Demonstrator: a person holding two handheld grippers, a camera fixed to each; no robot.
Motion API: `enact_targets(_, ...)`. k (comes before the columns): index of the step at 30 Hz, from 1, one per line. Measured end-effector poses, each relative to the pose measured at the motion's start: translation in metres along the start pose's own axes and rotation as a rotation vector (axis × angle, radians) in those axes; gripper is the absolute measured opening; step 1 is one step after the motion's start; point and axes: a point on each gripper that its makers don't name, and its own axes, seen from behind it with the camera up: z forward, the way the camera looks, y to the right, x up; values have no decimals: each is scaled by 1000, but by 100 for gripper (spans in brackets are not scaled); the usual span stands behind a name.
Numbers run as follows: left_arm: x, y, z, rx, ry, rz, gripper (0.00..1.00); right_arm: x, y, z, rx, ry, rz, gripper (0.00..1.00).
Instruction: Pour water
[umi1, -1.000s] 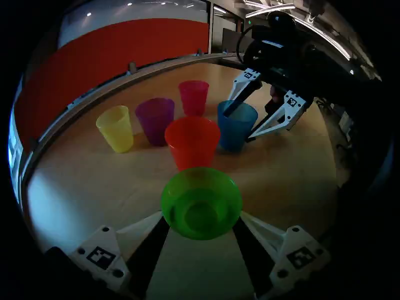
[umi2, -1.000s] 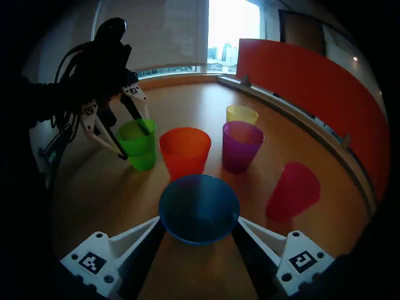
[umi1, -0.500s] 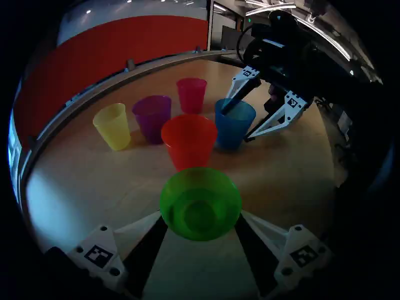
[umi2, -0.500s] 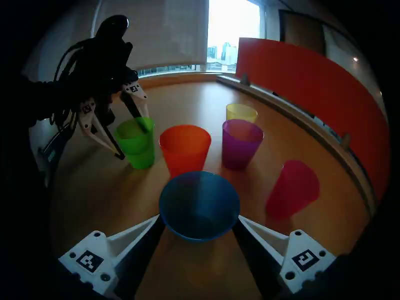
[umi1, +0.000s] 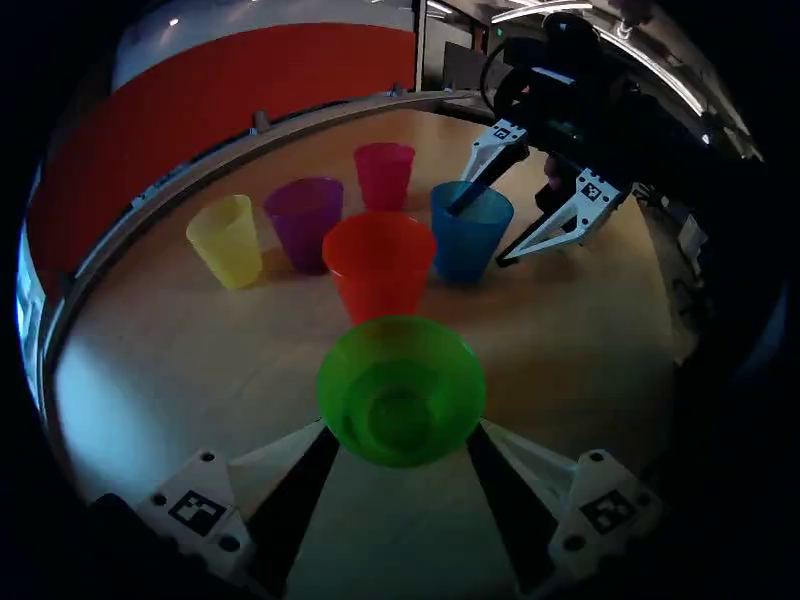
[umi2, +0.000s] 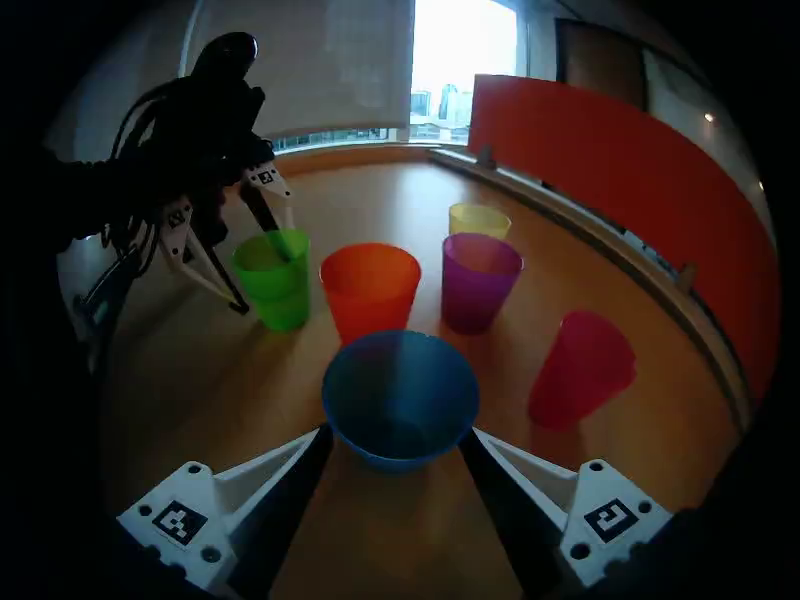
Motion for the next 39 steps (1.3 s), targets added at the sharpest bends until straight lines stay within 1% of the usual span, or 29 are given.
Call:
enact_targets(8,-10,-3,-5,17,-10,-6,87,-5,-3,-3,-7,-2,4,97)
enact_targets(14,-17,-6,-12,36,-11,-11,87,-11,-2,-10,-20,-7,17,97)
enact_targets(26,-24,-9,-29,82,1,-25,87,-23,3,-34,-64,-5,41,98)
enact_targets(32,-26,-17,-38,132,19,-46,87,-25,4,-45,-94,5,58,97)
enact_targets(39,-30,-24,-51,186,53,-86,87,-28,3,-59,-132,20,90,97)
